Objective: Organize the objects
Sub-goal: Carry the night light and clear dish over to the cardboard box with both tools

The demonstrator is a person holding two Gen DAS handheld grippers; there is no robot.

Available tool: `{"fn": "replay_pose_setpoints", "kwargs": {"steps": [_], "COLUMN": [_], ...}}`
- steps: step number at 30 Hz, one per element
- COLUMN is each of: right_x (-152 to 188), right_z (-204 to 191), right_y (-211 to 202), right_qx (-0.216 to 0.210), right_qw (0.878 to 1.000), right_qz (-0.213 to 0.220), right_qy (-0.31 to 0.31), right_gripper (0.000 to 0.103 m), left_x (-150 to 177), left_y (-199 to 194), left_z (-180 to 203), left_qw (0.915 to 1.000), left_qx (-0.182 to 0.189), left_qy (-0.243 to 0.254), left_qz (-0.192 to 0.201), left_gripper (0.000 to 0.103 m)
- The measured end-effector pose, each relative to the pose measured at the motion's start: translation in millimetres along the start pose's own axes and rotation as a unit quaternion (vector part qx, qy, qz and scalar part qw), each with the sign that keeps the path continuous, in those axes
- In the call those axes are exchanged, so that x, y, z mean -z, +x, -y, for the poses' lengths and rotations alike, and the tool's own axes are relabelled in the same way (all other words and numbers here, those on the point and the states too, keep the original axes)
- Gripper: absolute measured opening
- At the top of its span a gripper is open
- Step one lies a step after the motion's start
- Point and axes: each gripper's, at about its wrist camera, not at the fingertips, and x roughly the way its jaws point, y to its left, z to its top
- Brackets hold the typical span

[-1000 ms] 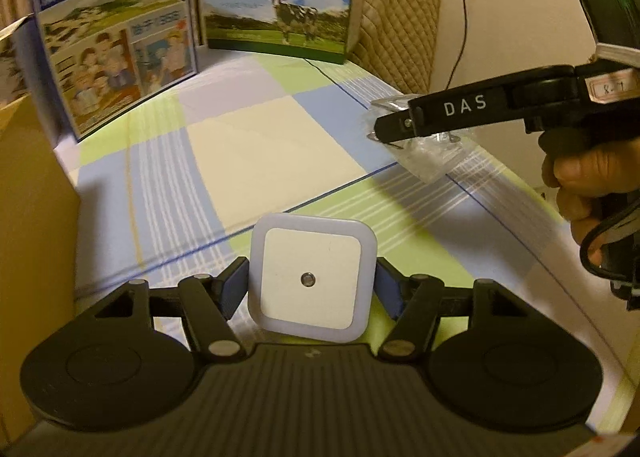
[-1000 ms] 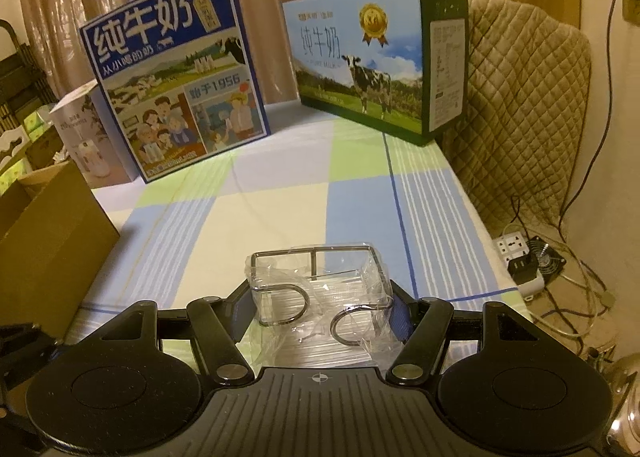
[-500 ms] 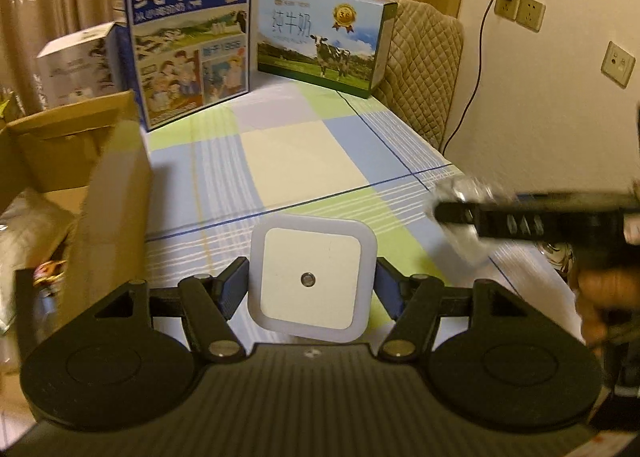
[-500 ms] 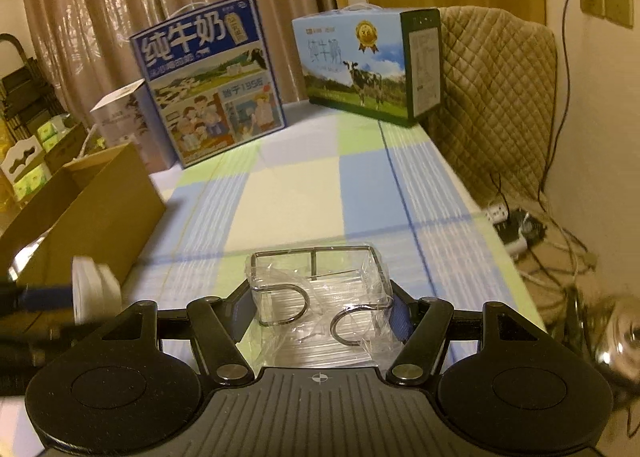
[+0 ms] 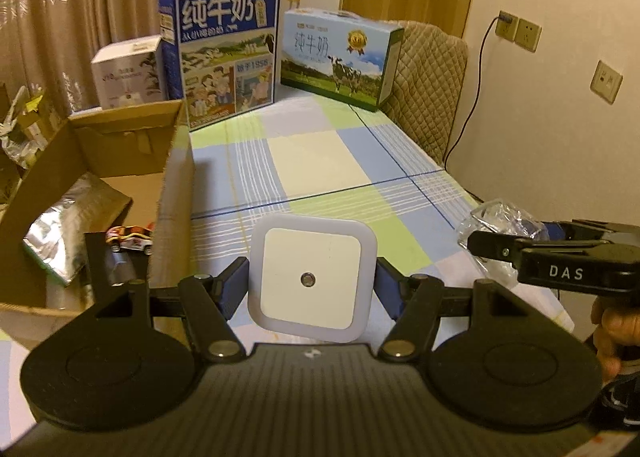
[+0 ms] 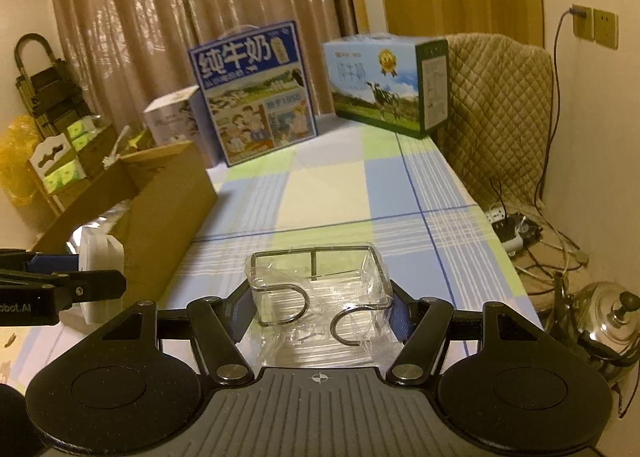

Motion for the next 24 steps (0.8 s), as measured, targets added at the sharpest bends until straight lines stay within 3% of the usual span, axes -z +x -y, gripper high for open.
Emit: {"fn": "replay_pose_setpoints", "kwargs": {"steps": [11, 24], "right_x": [3.7, 5.6], "right_z": [-35.7, -76.6], "right_y": [-33.3, -28.8], "right_qx": [-0.018, -0.062], "right_qw": [0.999, 0.997], "right_qz": [0.014, 0.0], "right_qy": [-0.028, -0.044], "right_gripper": [0.063, 0.063], "left_x": [14.7, 34.7], "left_y": [-44.2, -72.4], "left_z": [-6.5, -30.6], "left_qw": [0.9998, 0.9993], "left_qx": [-0.012, -0.02], "left_qy": [-0.011, -0.027], "left_qz": [0.014, 0.012], "left_gripper": [0.062, 0.062]}}
